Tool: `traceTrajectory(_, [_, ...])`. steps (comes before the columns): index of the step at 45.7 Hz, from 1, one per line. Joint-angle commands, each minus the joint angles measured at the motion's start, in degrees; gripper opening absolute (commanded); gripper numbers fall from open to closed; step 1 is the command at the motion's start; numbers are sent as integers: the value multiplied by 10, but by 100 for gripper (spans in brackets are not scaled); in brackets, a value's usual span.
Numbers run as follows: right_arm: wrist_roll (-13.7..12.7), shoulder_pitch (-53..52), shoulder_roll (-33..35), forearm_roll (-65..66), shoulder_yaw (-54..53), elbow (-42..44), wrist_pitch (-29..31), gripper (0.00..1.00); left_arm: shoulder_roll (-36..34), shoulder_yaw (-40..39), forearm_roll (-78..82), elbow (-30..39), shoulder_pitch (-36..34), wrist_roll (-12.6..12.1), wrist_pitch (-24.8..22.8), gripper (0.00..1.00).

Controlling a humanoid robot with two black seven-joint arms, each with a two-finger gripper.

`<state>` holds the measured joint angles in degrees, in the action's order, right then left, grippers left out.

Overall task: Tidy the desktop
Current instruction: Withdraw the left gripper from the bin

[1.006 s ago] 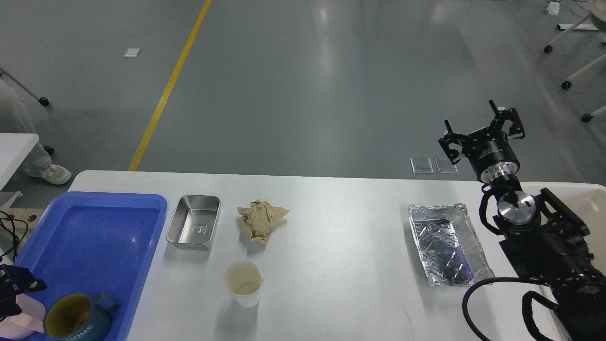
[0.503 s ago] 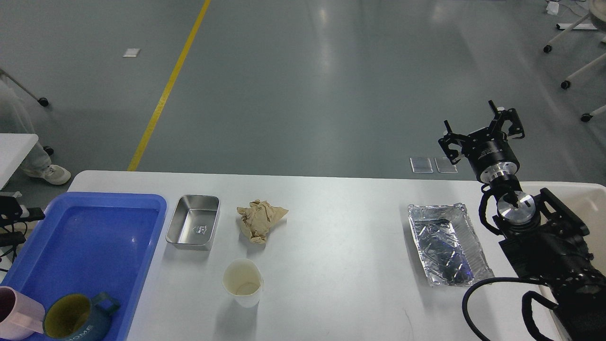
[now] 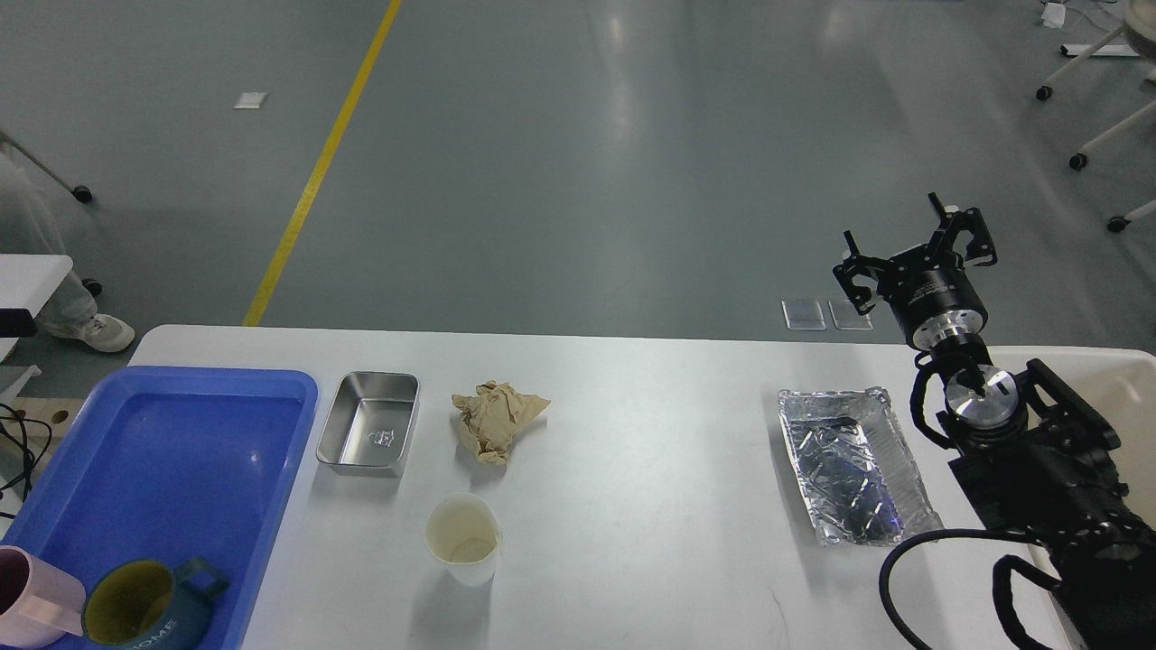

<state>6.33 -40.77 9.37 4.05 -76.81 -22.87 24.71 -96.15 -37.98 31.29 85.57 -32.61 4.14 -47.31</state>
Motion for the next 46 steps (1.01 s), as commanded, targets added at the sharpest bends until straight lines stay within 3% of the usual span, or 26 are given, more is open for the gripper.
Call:
traceTrajectory(1, [0, 0, -1, 0, 0, 0, -1, 100, -13, -3, 0, -1, -31, 3, -38, 66])
traceTrajectory(7, [0, 1, -1, 0, 0, 0, -1, 100, -21, -2, 0, -1, -63, 0, -77, 67])
traceTrajectory(21, [0, 2, -1, 0, 0, 0, -1, 100, -22, -2, 0, -5, -79, -1, -75, 69])
traceTrajectory(27, [0, 1, -1, 0, 0, 0, -1, 100, -3, 2, 8, -10, -73, -18, -40, 69])
traceTrajectory(34, [0, 1, -1, 0, 1, 0, -1, 100, 133, 10, 48, -43, -68, -83, 45, 68])
traceTrajectory(46, [-1, 3, 2, 0, 1, -1, -1, 100, 275, 59, 93, -134, -76, -91, 80, 68])
